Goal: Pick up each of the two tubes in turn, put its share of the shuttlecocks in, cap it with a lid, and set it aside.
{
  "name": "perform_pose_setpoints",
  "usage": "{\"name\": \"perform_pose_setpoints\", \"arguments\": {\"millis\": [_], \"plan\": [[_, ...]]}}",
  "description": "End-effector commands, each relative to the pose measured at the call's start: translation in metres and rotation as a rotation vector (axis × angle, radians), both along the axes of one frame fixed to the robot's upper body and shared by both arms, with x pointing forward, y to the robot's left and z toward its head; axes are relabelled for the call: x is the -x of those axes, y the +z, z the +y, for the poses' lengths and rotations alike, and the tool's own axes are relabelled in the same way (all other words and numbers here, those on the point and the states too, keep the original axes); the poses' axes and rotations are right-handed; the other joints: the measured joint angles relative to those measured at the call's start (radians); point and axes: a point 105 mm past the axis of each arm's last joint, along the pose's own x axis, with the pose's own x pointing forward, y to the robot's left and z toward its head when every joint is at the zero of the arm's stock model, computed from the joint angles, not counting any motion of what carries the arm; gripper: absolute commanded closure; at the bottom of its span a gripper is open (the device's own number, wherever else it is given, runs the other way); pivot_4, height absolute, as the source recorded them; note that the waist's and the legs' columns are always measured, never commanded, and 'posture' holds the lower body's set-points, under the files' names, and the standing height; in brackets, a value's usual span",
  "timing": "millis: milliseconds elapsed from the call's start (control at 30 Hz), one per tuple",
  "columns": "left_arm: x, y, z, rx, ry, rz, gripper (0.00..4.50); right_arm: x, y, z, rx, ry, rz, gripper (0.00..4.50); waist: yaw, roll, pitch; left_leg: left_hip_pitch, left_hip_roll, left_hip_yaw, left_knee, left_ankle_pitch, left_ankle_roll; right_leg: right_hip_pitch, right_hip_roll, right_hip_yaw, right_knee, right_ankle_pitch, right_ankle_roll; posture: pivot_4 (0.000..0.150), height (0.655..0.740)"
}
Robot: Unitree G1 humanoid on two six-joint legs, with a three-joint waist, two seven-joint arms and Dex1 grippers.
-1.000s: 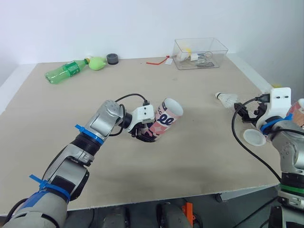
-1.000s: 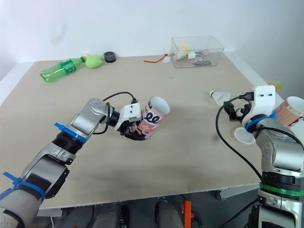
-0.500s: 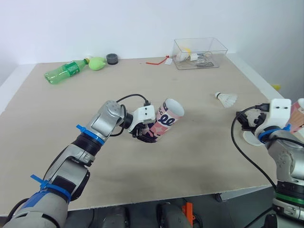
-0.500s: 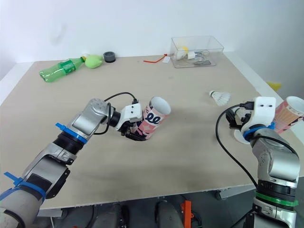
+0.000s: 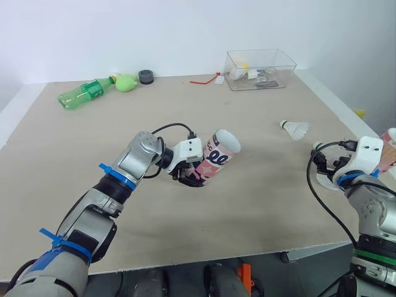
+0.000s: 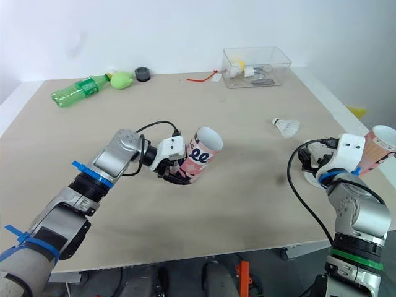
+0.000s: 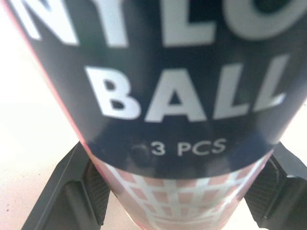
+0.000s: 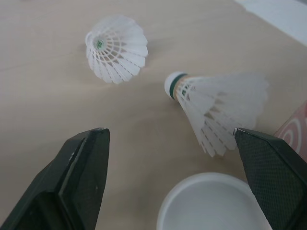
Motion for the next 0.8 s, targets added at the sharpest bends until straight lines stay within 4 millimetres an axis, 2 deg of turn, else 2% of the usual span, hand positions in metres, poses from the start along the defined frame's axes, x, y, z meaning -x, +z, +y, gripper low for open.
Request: {"name": "perform_pose_setpoints", "arguments": {"millis": [33, 800], "plan": [[0.002, 0.009, -0.003, 0.021, -0.017, -0.028, 1.49, -0.004, 0.014, -0.006, 0.02, -0.003, -0.056, 0.07, 0.0, 0.0, 0.0, 0.0, 0.0, 0.0, 0.0, 0.0, 0.0, 0.0, 0.0, 0.0, 0.0, 0.0, 0.0, 0.15, 0.74], [0.005, 0.01, -0.002, 0.02, -0.02, -0.025, 1.49, -0.032, 0.016, -0.014, 0.089, 0.057, -0.063, 0.07, -0.002, 0.0, 0.0, 0.0, -0.001, 0.0, 0.0, 0.0, 0.0, 0.0, 0.0, 0.001, 0.0, 0.0, 0.001, 0.15, 0.74]]}}
